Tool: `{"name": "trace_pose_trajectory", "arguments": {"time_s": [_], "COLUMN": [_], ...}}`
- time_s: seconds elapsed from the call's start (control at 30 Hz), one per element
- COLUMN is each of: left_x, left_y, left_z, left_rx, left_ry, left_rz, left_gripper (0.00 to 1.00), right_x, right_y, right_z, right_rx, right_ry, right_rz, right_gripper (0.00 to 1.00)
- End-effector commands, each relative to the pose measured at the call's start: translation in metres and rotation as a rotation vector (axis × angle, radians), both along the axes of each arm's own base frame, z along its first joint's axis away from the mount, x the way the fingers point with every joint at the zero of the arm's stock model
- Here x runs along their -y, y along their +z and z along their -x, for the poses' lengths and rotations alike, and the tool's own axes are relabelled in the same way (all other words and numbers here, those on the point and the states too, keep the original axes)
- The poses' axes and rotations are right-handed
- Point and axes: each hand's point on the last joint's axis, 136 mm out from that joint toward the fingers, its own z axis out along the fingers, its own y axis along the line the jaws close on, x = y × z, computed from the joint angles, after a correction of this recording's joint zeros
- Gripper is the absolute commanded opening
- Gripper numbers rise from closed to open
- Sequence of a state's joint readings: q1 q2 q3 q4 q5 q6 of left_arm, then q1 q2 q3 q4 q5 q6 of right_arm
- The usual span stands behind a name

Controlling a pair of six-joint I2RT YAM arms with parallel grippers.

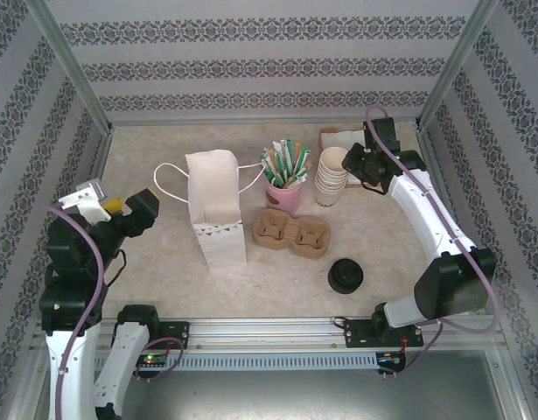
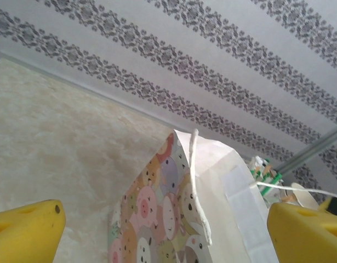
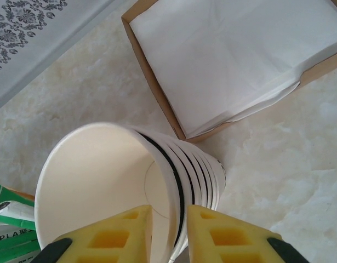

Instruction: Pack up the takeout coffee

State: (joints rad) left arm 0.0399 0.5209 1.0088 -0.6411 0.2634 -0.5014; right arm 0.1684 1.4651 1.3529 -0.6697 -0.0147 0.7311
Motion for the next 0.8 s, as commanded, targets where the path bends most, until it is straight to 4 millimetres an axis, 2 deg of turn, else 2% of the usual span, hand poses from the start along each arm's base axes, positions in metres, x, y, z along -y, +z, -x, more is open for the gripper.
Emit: {"name": "trace_pose_trajectory", "arguments": {"time_s": [0.0, 0.33, 0.53, 0.77], "left_x": [0.017, 0.010, 0.009, 0.006], "left_y": [0.008, 0.009, 0.008, 0.005], "left_z": [0.000, -0.002, -0.004, -0.008], "left_rx": [0.009, 0.004, 0.002, 0.001], "left_ry": [-0.107, -0.069, -0.065, -0.047], "left_rz": [-0.001, -0.024, -0.024, -0.027], "left_gripper": [0.94, 0.94, 0.94, 0.95], "right_x": [-0.005, -0.004, -0.003, -0.001], "right_y": [0.009, 0.019, 0.032, 0.071], "right_z": [-0.009, -0.009, -0.007, 0.000], "right_rx": [0.030, 0.050, 0.071, 0.147], "right_ry": [-0.001, -0.009, -0.014, -0.005], "right_rz": [0.000, 0.004, -0.003, -0.001], "right_gripper": [0.21, 0.04, 0.00, 0.00]}}
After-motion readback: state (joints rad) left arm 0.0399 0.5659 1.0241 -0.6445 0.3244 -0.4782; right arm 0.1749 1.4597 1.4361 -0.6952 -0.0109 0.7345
